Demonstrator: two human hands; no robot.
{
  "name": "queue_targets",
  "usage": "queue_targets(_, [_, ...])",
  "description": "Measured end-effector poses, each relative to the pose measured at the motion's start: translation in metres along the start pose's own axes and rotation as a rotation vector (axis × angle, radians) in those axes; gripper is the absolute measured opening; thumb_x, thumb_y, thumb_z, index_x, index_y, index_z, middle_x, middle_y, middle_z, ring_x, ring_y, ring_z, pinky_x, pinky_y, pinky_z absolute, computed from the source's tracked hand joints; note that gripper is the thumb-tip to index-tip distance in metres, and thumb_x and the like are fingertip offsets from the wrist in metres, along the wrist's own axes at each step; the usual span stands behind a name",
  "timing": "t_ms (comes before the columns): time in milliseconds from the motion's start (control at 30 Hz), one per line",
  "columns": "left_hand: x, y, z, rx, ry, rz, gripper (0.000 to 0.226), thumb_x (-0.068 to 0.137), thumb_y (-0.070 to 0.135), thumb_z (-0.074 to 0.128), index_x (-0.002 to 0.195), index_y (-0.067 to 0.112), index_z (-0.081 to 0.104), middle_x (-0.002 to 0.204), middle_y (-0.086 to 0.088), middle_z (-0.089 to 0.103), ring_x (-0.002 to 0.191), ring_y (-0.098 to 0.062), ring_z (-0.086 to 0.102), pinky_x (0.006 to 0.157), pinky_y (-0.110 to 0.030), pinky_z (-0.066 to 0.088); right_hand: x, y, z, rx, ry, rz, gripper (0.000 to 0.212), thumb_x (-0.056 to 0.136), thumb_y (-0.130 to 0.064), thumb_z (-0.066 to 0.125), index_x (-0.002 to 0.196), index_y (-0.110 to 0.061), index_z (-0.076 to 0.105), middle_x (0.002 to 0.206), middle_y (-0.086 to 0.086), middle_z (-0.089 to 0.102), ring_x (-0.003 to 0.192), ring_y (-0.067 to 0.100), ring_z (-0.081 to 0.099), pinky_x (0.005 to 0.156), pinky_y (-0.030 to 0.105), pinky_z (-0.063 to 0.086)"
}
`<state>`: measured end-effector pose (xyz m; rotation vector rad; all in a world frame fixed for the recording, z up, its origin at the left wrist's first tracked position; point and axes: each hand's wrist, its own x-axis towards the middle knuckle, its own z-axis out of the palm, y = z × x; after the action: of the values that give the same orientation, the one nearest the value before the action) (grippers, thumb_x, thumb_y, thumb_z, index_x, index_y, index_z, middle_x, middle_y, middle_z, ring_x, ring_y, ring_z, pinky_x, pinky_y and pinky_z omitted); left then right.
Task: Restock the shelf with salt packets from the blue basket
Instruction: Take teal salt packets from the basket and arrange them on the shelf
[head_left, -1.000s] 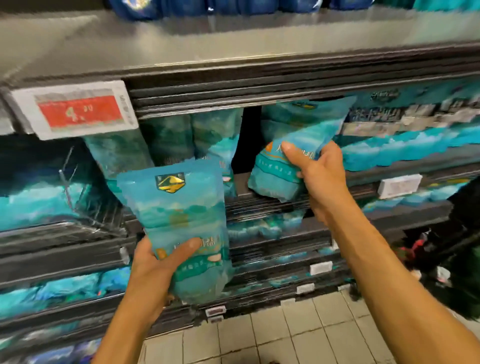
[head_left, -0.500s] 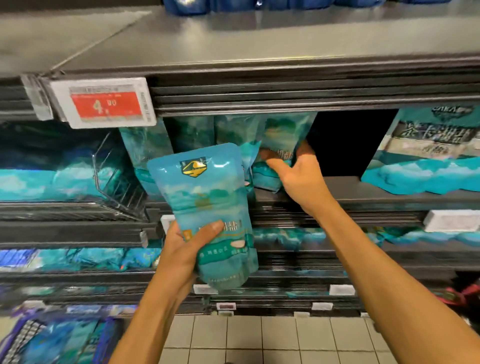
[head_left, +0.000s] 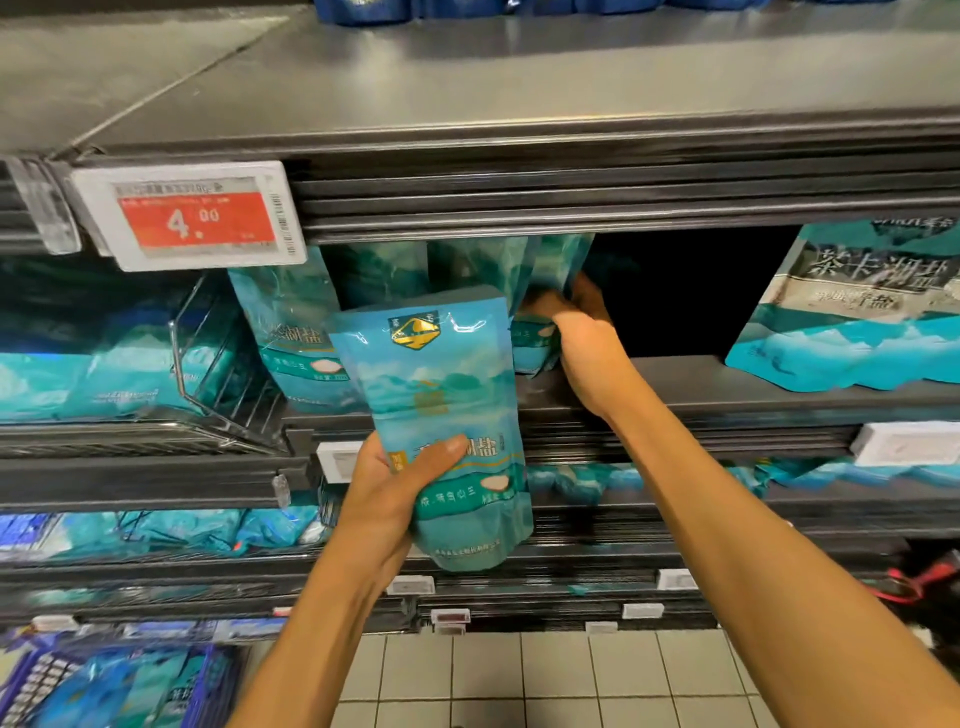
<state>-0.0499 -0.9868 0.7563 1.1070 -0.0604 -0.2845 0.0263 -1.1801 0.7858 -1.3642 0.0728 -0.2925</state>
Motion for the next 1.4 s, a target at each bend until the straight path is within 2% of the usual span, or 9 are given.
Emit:
queue_targets(167, [-0.004,0.001,-0.002,0.02,-0.045,0.013,0.055,0.049,0.04,0.099,0.1,0.028,0.08,0.107,-0.005,0.079,0.093,-0.021,0.077,0.071,-0.031,0.061,-0.004,-0.001,-0.009,-0.065,-0.029,0.038,0.07,0.067,-0.042,0.066,0.129,-0.009,0.06,0.108,0.009,0.071,0.089,0.018,0.071,0.076,0.036,0.057])
queue_targets(367, [-0.011,-0.001,-0.008,0.056,-0.019,-0.018,0.034,0.07,0.015,0.085,0.101,0.027,0.08,0.109,-0.008,0.078,0.094,-0.024,0.077,0.07,-0.033,0.062,-0.022,-0.013,-0.02,-0.343,-0.103,-0.056,0.043,0.075,-0.053,0.059,0.114,-0.035,0.058,0.1,-0.029,0.071,0.098,-0.005,0.066,0.08,0.014,0.05])
queue_targets(500, [-0.02,-0.002,-0.009,0.065,-0.005,-0.056,0.037,0.066,0.016,0.087,0.102,0.024,0.08,0.111,-0.012,0.077,0.095,-0.026,0.077,0.07,-0.034,0.062,-0.053,-0.021,-0.034,-0.517,0.003,-0.098,0.068,0.077,-0.066,0.053,0.116,-0.011,0.056,0.112,0.009,0.065,0.106,0.018,0.062,0.089,0.035,0.051])
queue_targets(567, [-0.025,-0.004,-0.007,0.081,-0.041,-0.06,0.05,0.057,0.03,0.097,0.103,0.023,0.08,0.112,-0.011,0.077,0.096,-0.026,0.076,0.071,-0.033,0.062,-0.082,-0.024,-0.041,-0.543,0.029,-0.243,0.059,0.087,-0.058,0.055,0.114,-0.006,0.054,0.108,0.016,0.06,0.101,0.024,0.061,0.088,0.038,0.051])
queue_targets(767, [-0.037,-0.019,0.023,0.179,-0.117,-0.086,0.037,0.06,0.028,0.087,0.096,0.025,0.082,0.102,-0.007,0.079,0.091,-0.022,0.077,0.072,-0.03,0.06,-0.165,-0.005,-0.043,-0.256,-0.374,-0.003,0.046,0.08,-0.031,0.081,0.123,-0.029,0.064,0.119,-0.008,0.073,0.109,0.015,0.071,0.084,0.028,0.06])
queue_targets(900, [-0.039,-0.028,0.048,0.253,-0.129,-0.081,0.034,0.055,0.031,0.09,0.088,0.033,0.082,0.095,0.001,0.08,0.086,-0.014,0.077,0.068,-0.022,0.059,-0.181,0.006,-0.052,-0.182,-0.235,0.03,0.049,0.077,-0.003,0.084,0.115,-0.033,0.074,0.113,-0.005,0.077,0.104,0.013,0.073,0.082,0.023,0.059])
queue_targets(1133, [-0.028,-0.025,0.076,0.466,-0.292,0.086,0.027,0.082,0.017,0.082,0.104,0.026,0.069,0.094,0.015,0.076,0.089,0.0,0.07,0.075,-0.015,0.054,-0.182,-0.007,-0.078,-0.044,-0.007,0.035,0.042,0.067,-0.014,0.089,0.106,-0.025,0.079,0.107,0.004,0.078,0.095,0.018,0.076,0.076,0.029,0.06])
queue_targets(1267, [-0.024,-0.022,0.063,0.367,-0.149,0.185,0.016,0.09,0.01,0.069,0.105,0.009,0.067,0.082,0.008,0.068,0.077,-0.009,0.065,0.078,-0.023,0.057,-0.154,-0.025,-0.096,-0.026,0.261,-0.06,0.038,0.066,-0.014,0.088,0.1,-0.028,0.078,0.104,0.001,0.079,0.091,0.017,0.073,0.077,0.039,0.061])
queue_targets(1400, [-0.031,-0.022,0.037,0.326,-0.023,0.174,0.012,0.099,0.005,0.057,0.104,0.005,0.067,0.081,0.003,0.067,0.065,-0.016,0.062,0.062,-0.027,0.058,-0.114,-0.038,-0.098,-0.134,0.352,-0.216,0.032,0.072,-0.012,0.086,0.1,-0.024,0.077,0.105,-0.006,0.078,0.098,0.011,0.074,0.081,0.029,0.06])
